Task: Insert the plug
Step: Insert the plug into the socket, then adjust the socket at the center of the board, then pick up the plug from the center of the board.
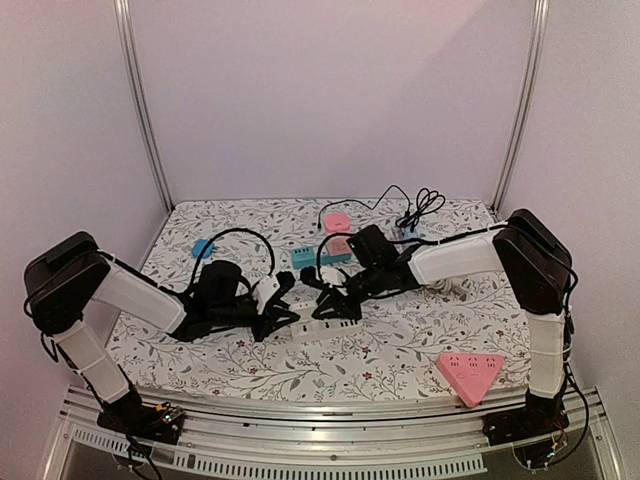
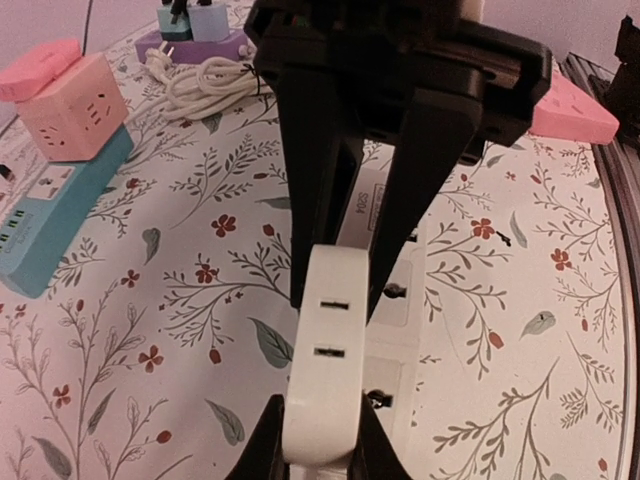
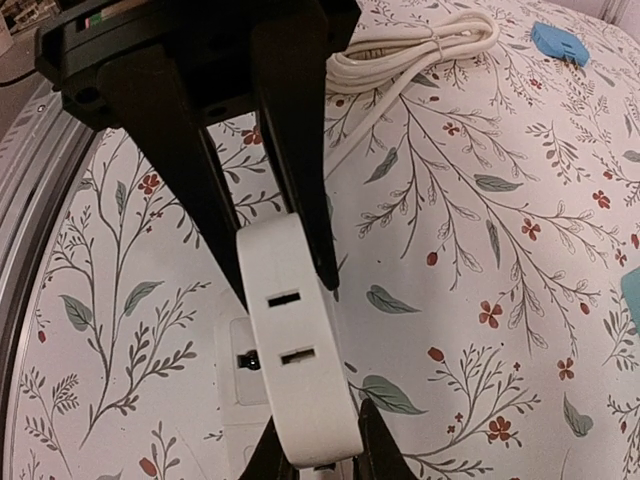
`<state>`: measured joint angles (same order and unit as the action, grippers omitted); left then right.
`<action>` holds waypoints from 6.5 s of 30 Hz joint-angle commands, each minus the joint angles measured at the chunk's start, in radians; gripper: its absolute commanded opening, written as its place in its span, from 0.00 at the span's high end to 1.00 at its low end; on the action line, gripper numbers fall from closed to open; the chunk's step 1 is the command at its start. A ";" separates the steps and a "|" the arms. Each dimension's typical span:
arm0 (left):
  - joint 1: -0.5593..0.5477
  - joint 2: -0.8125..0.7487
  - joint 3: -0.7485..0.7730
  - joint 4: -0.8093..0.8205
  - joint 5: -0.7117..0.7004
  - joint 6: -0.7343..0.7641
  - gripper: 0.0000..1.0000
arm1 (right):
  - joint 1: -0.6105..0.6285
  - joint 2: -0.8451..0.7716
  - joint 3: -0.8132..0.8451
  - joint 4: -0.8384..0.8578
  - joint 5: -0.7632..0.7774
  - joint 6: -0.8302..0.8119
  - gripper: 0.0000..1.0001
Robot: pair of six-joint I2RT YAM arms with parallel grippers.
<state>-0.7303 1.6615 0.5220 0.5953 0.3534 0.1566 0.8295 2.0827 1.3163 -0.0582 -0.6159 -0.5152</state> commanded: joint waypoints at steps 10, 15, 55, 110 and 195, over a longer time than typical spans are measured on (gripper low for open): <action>-0.011 0.143 0.030 -0.282 -0.114 -0.086 1.00 | 0.018 0.063 0.009 -0.137 0.124 -0.009 1.00; -0.009 0.170 0.051 -0.303 -0.112 -0.084 1.00 | 0.008 0.083 -0.007 -0.140 0.131 0.006 1.00; -0.015 -0.317 -0.164 -0.097 -0.129 -0.185 0.20 | -0.057 -0.191 -0.010 -0.217 0.072 0.103 0.01; -0.014 -1.001 -0.228 -0.493 -0.932 -0.479 0.00 | -0.078 -0.077 -0.136 -0.165 0.173 0.168 0.07; 0.580 0.664 1.267 -1.177 -0.523 -0.571 0.23 | -0.076 -0.418 -0.394 -0.269 0.420 0.382 0.25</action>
<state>-0.1432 2.3245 1.7744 -0.5621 -0.1898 -0.4362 0.7517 1.6947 0.8982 -0.3027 -0.2108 -0.1326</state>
